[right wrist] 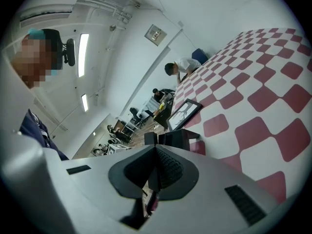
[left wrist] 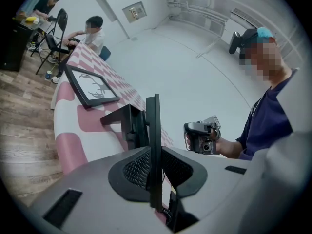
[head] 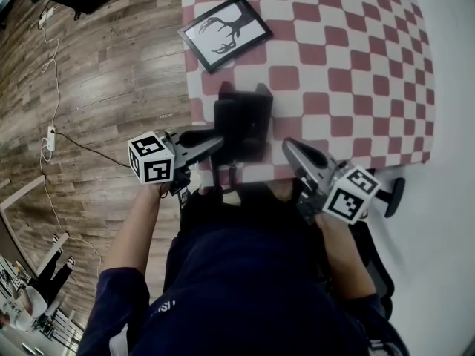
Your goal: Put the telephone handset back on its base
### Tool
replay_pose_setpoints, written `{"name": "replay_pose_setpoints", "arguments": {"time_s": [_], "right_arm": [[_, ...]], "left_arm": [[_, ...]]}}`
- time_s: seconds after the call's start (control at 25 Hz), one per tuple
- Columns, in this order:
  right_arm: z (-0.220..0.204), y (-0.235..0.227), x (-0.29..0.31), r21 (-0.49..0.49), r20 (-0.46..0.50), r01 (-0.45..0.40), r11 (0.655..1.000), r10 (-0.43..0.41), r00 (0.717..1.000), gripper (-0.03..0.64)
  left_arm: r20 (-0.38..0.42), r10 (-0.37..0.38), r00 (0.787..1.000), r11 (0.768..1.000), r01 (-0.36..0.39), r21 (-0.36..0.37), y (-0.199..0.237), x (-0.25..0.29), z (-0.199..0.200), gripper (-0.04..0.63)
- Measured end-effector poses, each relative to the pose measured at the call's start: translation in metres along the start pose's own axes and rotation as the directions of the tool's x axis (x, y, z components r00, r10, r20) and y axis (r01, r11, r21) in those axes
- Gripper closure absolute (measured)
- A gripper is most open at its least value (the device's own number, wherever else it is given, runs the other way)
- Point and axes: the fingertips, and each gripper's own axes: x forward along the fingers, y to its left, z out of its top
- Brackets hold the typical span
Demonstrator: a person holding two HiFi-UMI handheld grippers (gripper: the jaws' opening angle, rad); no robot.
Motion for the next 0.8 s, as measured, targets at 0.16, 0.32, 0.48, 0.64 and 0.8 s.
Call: {"name": "replay_pose_setpoints", "arguments": {"time_s": [0.16, 0.32, 0.48, 0.64, 0.8], "right_arm": [[-0.002, -0.004, 0.001, 0.011, -0.002, -0.002, 1.0, 0.002, 1.0, 0.6], [-0.004, -0.007, 0.003, 0.024, -0.005, -0.005, 1.0, 0.005, 1.0, 0.6], [-0.006, -0.009, 0.004, 0.032, -0.009, -0.005, 0.999, 0.006, 1.0, 0.6], [-0.007, -0.012, 0.003, 0.039, -0.01, 0.0, 0.999, 0.0, 1.0, 0.6], [-0.006, -0.015, 0.004, 0.046, -0.008, 0.002, 0.999, -0.002, 1.0, 0.6]], "left_arm": [[-0.001, 0.004, 1.0, 1.0, -0.004, -0.031, 0.005, 0.0, -0.002, 0.505], [-0.01, -0.006, 1.0, 0.999, 0.006, -0.048, 0.009, 0.003, -0.003, 0.505], [-0.024, -0.017, 1.0, 0.998, 0.015, -0.06, 0.013, 0.006, -0.004, 0.505], [-0.037, -0.029, 0.999, 0.997, 0.026, -0.075, 0.014, 0.011, -0.006, 0.503], [-0.041, -0.037, 0.998, 0.995, 0.034, -0.091, 0.017, 0.014, -0.008, 0.502]]}}
